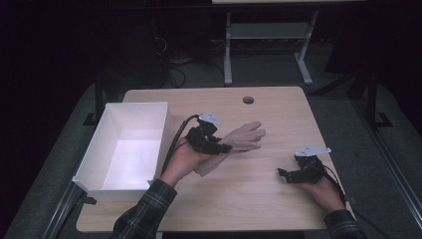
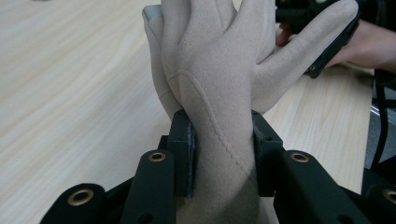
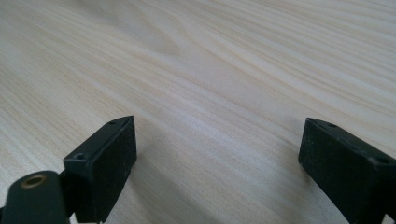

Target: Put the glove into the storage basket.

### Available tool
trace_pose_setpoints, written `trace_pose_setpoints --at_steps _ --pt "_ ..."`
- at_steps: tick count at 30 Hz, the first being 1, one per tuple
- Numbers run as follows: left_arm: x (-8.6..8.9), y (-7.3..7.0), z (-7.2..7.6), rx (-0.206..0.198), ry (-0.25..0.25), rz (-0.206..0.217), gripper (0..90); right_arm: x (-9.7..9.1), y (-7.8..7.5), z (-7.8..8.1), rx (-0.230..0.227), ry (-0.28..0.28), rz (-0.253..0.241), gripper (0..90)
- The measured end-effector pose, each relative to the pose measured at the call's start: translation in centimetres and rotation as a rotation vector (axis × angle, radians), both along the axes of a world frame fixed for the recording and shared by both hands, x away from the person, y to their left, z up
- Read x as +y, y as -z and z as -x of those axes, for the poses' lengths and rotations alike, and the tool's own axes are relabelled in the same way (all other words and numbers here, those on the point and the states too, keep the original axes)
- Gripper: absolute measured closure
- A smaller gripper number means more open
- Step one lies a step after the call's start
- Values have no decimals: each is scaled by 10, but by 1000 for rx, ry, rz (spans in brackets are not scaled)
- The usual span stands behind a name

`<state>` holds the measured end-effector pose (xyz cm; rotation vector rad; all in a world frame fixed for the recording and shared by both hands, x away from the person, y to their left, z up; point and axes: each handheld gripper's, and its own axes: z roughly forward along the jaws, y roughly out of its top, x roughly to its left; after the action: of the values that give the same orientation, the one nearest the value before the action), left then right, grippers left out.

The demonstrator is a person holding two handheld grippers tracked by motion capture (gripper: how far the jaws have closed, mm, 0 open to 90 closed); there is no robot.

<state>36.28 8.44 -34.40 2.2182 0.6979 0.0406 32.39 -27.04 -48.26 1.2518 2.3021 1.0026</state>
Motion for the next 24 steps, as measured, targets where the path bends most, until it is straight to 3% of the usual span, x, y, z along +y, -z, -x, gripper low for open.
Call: trace_pose_setpoints --at_steps 11,16,24 --pt "33 -40 0 -42 -40 -3 672 0 0 0 -2 -1 1 109" --pt "47 -50 -1 -52 -60 -5 671 0 0 0 -3 -2 2 109" --pt "89 -64 0 -63 -147 38 671 0 0 0 -2 -1 2 109"
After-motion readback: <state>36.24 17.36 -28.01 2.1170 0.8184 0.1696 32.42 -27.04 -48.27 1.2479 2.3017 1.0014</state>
